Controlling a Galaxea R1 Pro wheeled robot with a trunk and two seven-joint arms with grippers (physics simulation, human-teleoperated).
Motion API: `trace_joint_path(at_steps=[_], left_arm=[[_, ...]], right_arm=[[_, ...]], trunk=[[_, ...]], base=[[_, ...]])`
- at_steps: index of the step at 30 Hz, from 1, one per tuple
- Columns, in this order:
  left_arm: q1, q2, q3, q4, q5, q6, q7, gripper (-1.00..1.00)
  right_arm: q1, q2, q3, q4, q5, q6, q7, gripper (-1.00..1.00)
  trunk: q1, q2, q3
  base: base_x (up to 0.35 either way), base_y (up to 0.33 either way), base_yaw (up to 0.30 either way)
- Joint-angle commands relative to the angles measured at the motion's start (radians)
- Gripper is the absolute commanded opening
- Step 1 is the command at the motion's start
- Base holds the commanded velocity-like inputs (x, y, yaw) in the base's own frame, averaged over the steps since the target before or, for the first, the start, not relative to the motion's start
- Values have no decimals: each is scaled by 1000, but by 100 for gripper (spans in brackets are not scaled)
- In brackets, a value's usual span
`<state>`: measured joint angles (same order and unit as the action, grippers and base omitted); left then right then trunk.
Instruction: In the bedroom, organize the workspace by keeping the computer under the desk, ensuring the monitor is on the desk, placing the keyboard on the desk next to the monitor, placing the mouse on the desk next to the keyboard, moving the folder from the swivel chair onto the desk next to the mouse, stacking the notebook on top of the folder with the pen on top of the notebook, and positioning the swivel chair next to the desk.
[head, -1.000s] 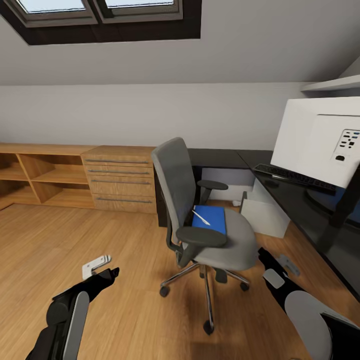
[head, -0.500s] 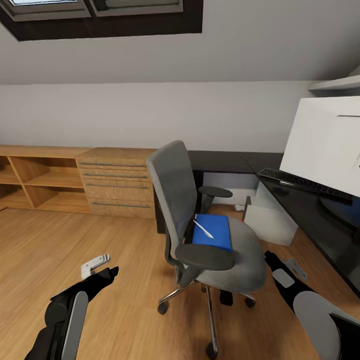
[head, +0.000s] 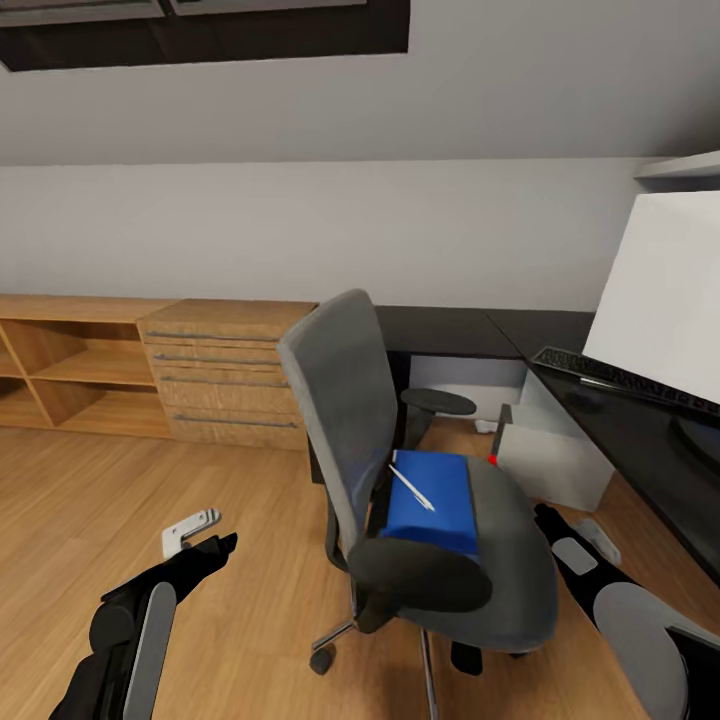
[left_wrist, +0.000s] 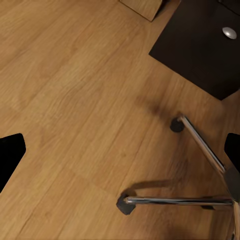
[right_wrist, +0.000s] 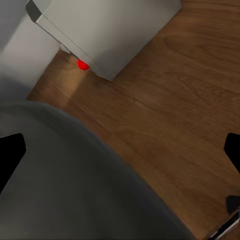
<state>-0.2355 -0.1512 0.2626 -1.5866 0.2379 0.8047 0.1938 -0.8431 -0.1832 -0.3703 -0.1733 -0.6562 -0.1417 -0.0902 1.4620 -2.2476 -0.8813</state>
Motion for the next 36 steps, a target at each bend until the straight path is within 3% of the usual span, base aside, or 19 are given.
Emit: trace_joint_path(at_steps=[1,7,23,30,36], left_arm=[[-1,-1,1,-1,11,4,7,100],[-1,-1,1,-15,11,6,7,100],[-1,-5,2,-27,12,7,8,100],[-1,-5,1,-27,11,7,8,100],[-1,-7,0,-23,12,7,9,100]], right_arm=[[-1,0,6,0,-11,-3,-3,100],[-1,-1,4,0,-11,0,-2,100],[-1,0,-24,0,-13,2,0,100],[-1,11,-23,-8,-11,-2,5,100],[-1,35,-22,-9,-10,-5,7,100]], trunk=[[0,0,-1],[0,0,-1],[61,-112,-51],[61,-112,-51],[61,-112,-51]], base=[[96,0,0],[40,0,0],[2,0,0],[0,0,0],[0,0,148]])
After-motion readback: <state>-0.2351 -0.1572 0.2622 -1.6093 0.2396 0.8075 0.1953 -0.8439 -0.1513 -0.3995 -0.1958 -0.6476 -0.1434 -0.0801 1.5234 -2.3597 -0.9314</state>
